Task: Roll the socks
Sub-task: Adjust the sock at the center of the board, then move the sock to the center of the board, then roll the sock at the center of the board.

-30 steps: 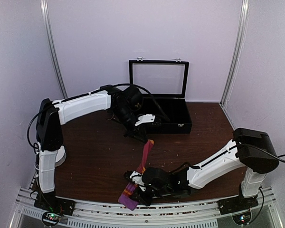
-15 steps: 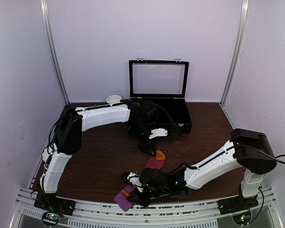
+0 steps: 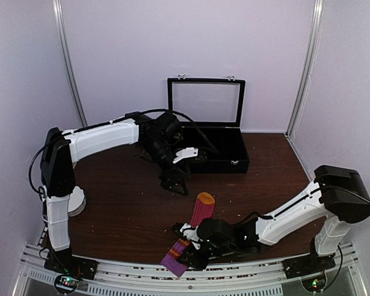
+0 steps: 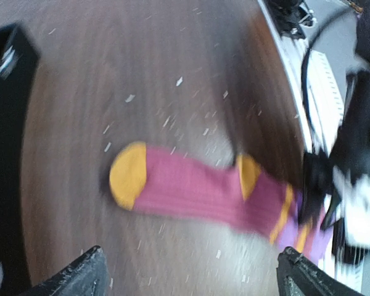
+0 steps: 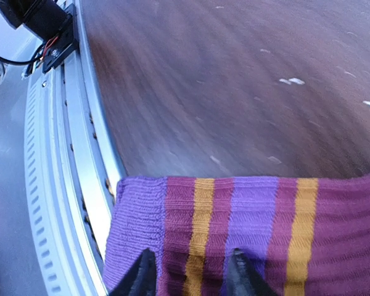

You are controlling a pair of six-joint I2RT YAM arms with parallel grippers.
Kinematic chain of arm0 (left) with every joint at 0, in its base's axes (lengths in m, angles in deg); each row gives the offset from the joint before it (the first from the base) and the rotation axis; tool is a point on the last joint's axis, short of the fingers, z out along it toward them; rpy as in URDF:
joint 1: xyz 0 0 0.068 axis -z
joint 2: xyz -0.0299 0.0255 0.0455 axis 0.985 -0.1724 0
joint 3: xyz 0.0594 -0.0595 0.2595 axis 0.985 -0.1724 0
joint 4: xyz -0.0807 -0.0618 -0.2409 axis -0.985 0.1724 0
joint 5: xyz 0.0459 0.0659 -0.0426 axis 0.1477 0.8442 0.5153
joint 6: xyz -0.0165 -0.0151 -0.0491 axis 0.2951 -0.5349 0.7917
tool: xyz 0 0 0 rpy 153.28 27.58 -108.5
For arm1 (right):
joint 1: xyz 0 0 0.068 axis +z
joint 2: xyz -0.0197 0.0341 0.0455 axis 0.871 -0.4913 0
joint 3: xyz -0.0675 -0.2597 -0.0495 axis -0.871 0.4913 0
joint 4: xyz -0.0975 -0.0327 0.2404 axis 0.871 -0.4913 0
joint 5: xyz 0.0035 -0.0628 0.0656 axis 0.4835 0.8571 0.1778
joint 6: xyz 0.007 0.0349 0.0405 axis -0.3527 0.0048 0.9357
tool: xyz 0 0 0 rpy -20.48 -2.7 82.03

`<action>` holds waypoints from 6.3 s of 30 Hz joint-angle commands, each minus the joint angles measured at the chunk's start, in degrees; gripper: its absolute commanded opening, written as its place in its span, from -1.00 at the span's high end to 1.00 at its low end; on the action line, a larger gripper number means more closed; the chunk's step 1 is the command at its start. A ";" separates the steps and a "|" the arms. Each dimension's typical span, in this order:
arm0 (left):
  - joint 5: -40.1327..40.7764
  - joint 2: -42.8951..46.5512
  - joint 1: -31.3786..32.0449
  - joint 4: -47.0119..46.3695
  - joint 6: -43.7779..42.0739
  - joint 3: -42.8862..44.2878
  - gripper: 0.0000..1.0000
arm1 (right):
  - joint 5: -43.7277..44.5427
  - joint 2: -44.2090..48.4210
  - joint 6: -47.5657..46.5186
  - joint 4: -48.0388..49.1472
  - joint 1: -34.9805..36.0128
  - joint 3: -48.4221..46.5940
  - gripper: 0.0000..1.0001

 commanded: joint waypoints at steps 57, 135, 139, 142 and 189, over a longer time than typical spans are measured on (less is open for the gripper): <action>22.90 -2.79 14.65 -26.82 -7.67 -19.69 -0.61 | 36.79 41.96 16.67 -19.93 2.63 22.97 -0.98; 1.20 37.46 -7.16 -8.04 -8.22 -52.84 -0.87 | -12.32 -10.00 -14.86 -14.11 -6.80 -15.31 0.82; 5.98 36.93 -0.46 -13.24 -7.78 -55.21 -0.76 | -18.12 -9.43 -6.86 -7.89 -9.23 -13.36 0.89; 7.37 36.68 2.43 -16.31 -8.27 -56.84 -0.61 | -21.22 -9.53 -0.94 -3.10 -10.34 -11.87 0.90; 20.70 20.68 13.20 -19.30 -6.34 -50.11 1.00 | -16.55 -3.42 15.60 14.26 -14.30 3.22 0.03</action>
